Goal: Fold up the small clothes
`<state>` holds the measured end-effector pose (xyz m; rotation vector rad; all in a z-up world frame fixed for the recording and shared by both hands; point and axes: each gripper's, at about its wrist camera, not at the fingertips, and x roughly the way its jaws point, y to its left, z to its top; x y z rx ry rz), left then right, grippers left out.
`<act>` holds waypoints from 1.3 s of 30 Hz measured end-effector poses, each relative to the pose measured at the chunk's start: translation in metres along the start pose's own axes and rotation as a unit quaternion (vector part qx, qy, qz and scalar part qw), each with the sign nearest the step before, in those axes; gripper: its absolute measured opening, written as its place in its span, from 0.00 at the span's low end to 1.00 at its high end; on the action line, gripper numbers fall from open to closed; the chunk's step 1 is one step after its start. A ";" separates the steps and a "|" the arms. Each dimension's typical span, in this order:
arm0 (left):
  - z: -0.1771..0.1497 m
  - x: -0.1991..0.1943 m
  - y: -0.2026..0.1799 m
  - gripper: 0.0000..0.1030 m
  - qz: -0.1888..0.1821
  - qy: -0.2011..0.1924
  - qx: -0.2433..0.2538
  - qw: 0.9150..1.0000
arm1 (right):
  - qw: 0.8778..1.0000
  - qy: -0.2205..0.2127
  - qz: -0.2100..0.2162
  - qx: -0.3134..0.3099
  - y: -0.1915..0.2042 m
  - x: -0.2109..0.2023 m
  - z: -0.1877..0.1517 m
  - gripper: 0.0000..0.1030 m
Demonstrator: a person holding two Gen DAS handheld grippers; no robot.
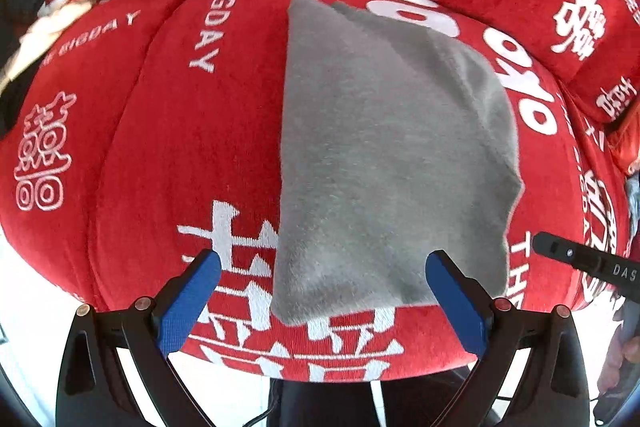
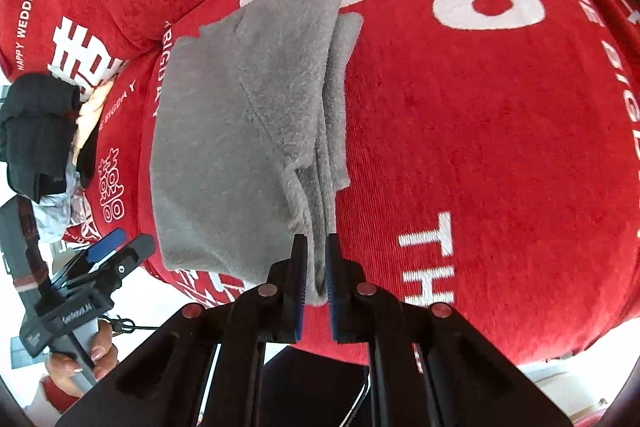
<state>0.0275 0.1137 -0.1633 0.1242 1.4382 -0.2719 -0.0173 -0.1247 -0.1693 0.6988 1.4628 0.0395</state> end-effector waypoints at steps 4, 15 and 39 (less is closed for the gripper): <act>-0.001 -0.019 -0.008 1.00 0.002 -0.003 0.012 1.000 | 1.000 -0.005 -0.019 0.010 0.011 -0.017 -0.005 0.53; -0.008 -0.065 -0.014 1.00 0.014 0.005 0.016 1.000 | 0.997 -0.041 -0.056 -0.018 0.057 -0.062 -0.017 0.81; -0.011 -0.123 -0.013 1.00 0.050 -0.011 0.024 0.998 | 0.991 -0.043 -0.128 -0.019 0.100 -0.105 -0.035 1.00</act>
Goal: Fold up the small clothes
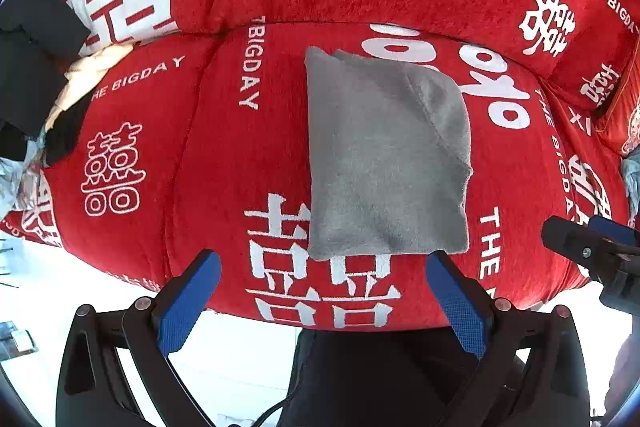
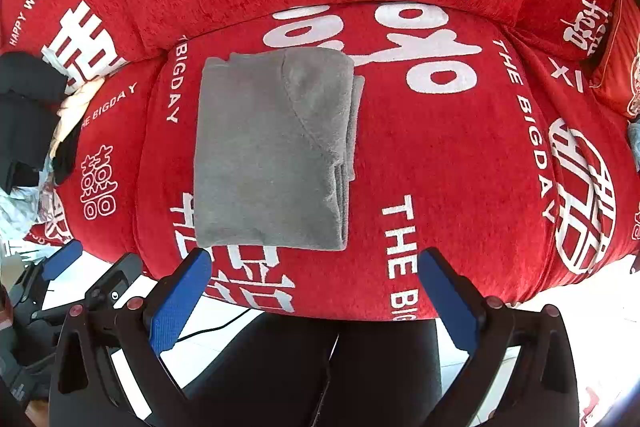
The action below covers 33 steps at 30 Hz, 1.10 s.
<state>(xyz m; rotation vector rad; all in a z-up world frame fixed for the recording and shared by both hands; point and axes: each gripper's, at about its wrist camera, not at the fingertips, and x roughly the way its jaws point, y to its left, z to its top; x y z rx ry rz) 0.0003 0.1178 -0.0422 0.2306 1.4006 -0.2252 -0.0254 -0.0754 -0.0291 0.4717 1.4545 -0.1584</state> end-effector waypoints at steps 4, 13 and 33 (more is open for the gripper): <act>0.002 -0.005 -0.001 1.00 -0.003 -0.003 0.000 1.000 | 1.000 0.001 0.000 0.001 0.003 -0.001 0.001 1.00; 0.005 -0.009 0.001 1.00 -0.003 -0.004 -0.004 1.000 | 1.000 0.000 -0.004 -0.011 0.012 -0.005 0.006 1.00; 0.006 -0.015 0.002 1.00 -0.008 -0.011 -0.007 1.000 | 1.000 -0.004 -0.012 -0.017 0.017 -0.007 0.006 1.00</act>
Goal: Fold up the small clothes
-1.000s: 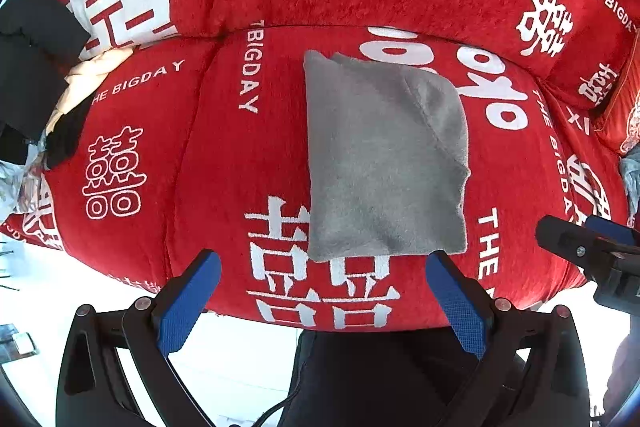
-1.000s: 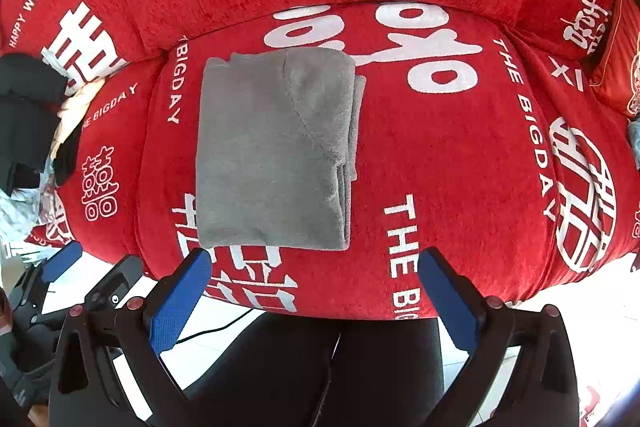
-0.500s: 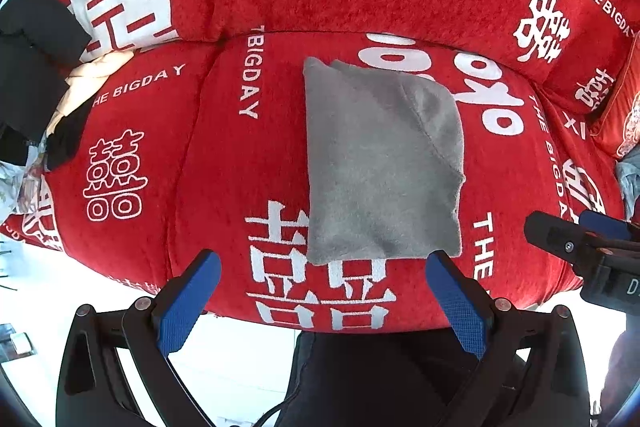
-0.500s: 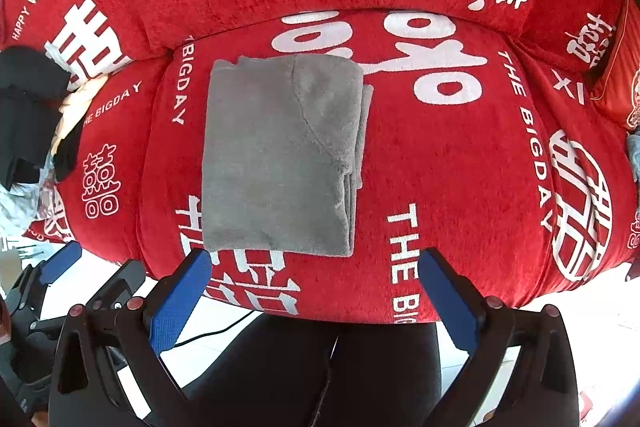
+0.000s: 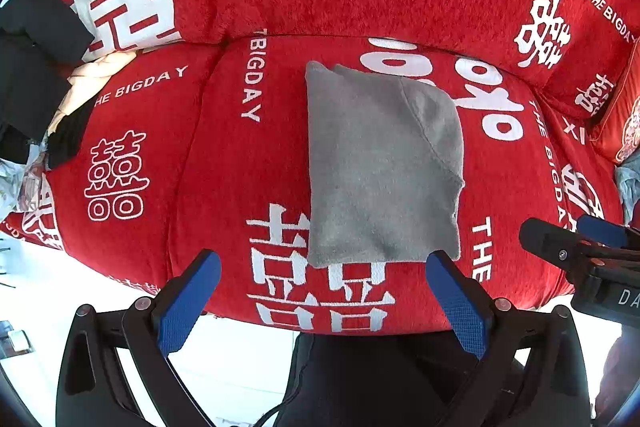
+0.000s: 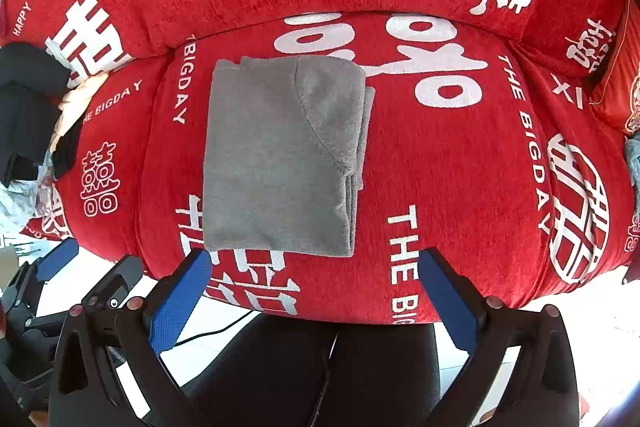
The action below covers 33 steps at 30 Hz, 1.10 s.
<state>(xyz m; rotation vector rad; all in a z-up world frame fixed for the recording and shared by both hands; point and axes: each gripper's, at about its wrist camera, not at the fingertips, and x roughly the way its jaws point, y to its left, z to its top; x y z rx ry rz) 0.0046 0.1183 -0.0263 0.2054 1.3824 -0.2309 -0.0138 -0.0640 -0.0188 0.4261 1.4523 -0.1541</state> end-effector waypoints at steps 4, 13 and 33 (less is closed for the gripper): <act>0.000 -0.001 0.000 1.00 0.001 -0.002 0.002 1.000 | 1.000 -0.001 -0.002 -0.001 0.000 0.000 0.001 1.00; 0.000 -0.002 -0.002 1.00 0.000 -0.003 0.004 1.000 | 1.000 -0.002 -0.003 -0.001 0.001 -0.002 0.001 1.00; 0.000 -0.002 -0.001 1.00 0.001 -0.002 0.004 1.000 | 1.000 -0.005 -0.001 -0.001 0.002 -0.005 0.003 1.00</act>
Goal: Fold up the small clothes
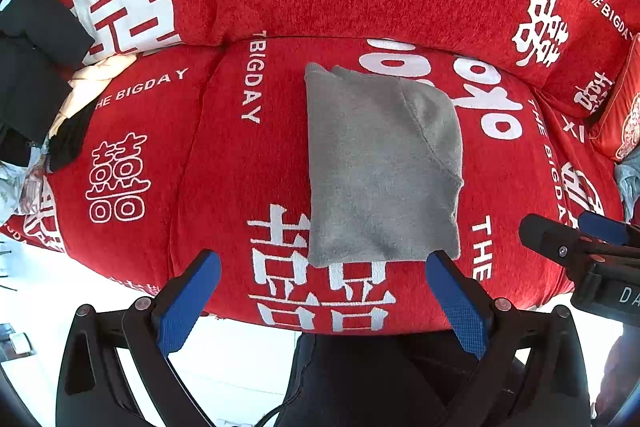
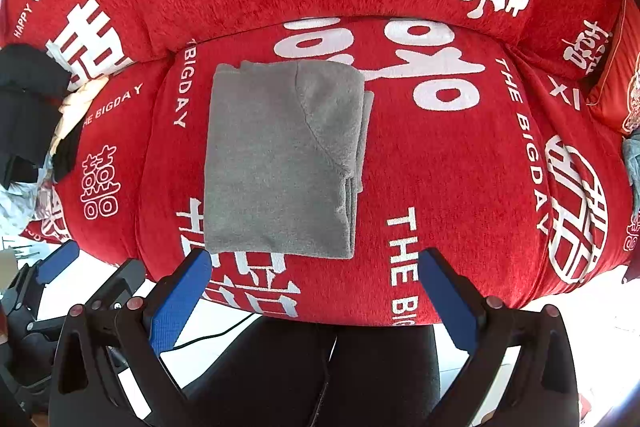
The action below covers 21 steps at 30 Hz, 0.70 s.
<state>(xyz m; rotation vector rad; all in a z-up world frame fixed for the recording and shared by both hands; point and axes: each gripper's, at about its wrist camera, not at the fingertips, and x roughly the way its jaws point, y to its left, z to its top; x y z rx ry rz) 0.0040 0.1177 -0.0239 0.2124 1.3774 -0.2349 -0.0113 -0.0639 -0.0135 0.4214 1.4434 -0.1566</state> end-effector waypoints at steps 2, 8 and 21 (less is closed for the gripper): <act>0.000 0.000 0.000 1.00 0.001 -0.001 0.001 1.000 | 1.000 -0.001 0.000 0.000 0.000 0.000 0.000 1.00; -0.002 -0.002 -0.001 1.00 0.002 -0.001 0.005 1.000 | 1.000 -0.003 0.000 0.003 -0.002 -0.002 -0.002 1.00; -0.005 -0.005 -0.002 1.00 -0.001 -0.020 0.010 1.000 | 1.000 -0.007 -0.001 0.007 -0.002 -0.004 -0.006 1.00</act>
